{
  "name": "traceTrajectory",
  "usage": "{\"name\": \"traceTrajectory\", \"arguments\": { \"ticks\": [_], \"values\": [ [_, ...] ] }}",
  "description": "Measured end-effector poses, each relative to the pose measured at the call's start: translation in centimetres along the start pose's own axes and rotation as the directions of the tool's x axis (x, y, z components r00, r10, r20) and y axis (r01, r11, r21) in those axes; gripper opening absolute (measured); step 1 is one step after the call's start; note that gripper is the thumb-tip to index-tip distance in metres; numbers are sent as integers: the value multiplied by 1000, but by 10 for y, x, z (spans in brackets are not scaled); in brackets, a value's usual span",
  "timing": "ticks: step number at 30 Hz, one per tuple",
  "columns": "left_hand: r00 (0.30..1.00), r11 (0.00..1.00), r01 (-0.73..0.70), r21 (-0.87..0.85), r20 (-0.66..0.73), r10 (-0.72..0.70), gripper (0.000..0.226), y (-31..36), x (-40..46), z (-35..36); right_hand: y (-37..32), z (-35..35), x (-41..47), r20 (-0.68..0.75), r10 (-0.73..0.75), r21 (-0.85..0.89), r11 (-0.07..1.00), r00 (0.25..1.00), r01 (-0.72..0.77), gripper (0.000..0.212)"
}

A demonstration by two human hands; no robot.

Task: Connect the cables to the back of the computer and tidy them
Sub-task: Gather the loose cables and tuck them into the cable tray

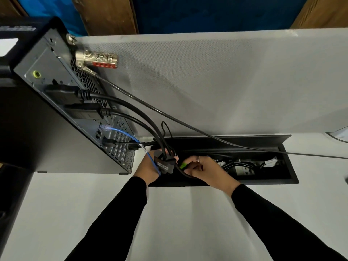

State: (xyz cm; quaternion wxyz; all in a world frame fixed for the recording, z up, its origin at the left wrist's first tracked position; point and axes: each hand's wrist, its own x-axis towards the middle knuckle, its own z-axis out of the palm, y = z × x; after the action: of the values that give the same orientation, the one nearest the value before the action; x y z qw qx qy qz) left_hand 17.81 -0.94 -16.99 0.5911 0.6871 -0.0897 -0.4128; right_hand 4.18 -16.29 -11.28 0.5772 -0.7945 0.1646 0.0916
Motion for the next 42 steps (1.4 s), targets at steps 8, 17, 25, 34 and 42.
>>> {"name": "traceTrajectory", "arguments": {
  "ticks": [8,17,25,34,42],
  "values": [
    [996,953,-85,292,24,81,15,-5,3,-11,6,22,26,-117,181,35,983,977,-178,29],
    [993,963,85,258,61,-104,15,-64,52,-48,-13,21,19,-188,167,-302,928,968,-219,27],
    [980,996,11,92,-201,8,48,28,-43,5,20,-29,-43,-403,-445,-827,552,800,-109,28],
    [746,945,-273,181,-581,326,17,-7,-150,60,41,-63,-41,-421,-66,-400,909,905,-119,26],
    [771,545,-509,667,71,633,28,18,-137,116,61,-84,-47,-236,92,-332,928,967,-169,21]
  ]
}}
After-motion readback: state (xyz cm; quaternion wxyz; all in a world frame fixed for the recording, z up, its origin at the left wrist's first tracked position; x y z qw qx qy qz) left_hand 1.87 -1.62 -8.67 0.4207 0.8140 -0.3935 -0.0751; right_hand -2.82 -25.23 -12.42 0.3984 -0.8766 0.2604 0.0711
